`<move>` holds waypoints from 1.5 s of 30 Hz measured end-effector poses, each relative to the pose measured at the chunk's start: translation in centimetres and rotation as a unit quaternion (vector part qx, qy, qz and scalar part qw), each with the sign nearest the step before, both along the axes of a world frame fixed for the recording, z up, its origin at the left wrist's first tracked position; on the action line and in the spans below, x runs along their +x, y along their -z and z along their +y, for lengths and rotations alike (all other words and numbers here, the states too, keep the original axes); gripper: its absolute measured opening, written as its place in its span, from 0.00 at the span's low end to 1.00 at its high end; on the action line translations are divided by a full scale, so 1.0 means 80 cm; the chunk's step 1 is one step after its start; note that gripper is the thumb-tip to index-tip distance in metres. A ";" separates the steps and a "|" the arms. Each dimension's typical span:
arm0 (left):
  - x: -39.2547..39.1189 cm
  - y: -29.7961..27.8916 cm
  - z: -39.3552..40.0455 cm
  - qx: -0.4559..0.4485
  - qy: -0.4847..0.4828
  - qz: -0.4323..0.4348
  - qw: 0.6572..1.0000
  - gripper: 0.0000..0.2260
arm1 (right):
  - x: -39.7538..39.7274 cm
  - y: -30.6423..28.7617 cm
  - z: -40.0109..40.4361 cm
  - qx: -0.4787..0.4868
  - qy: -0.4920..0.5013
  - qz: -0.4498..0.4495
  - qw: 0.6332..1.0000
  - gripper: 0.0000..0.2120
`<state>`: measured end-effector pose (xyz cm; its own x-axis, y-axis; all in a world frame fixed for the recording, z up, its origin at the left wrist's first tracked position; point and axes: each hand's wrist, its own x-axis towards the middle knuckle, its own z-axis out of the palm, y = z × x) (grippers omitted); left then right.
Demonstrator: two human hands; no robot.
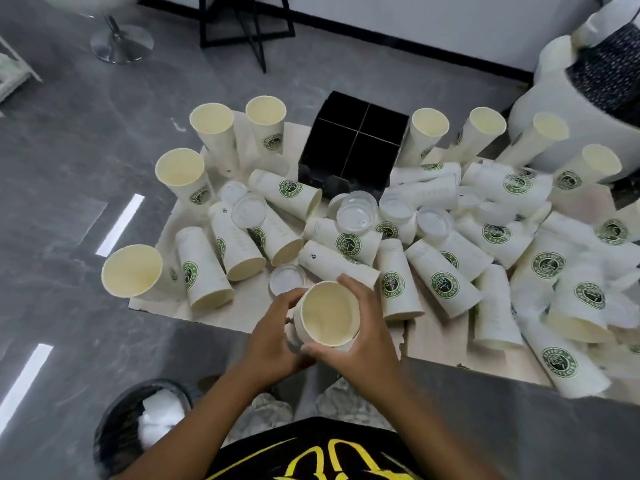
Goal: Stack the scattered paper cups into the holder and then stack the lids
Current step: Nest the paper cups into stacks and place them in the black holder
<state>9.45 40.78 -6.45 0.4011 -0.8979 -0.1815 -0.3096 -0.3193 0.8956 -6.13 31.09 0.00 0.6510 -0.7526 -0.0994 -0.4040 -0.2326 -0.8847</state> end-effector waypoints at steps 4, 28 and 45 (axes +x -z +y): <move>0.000 0.005 0.011 0.033 -0.051 -0.006 0.998 0.42 | 0.007 0.008 0.001 0.027 -0.057 -0.008 0.998 0.46; 0.010 -0.080 0.019 -0.018 -0.125 0.029 0.992 0.44 | 0.033 0.038 -0.049 0.029 -0.135 -0.052 0.989 0.40; 0.067 -0.052 0.017 -0.031 -0.019 0.079 0.996 0.33 | 0.031 0.027 -0.027 0.031 -0.080 -0.005 0.996 0.40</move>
<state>14.77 42.12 -2.32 0.4064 -0.8938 -0.1897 -0.1516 -0.2707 0.9506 -3.63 28.91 -2.15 0.7640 -0.6309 -0.1351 -0.3564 -0.2381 -0.9035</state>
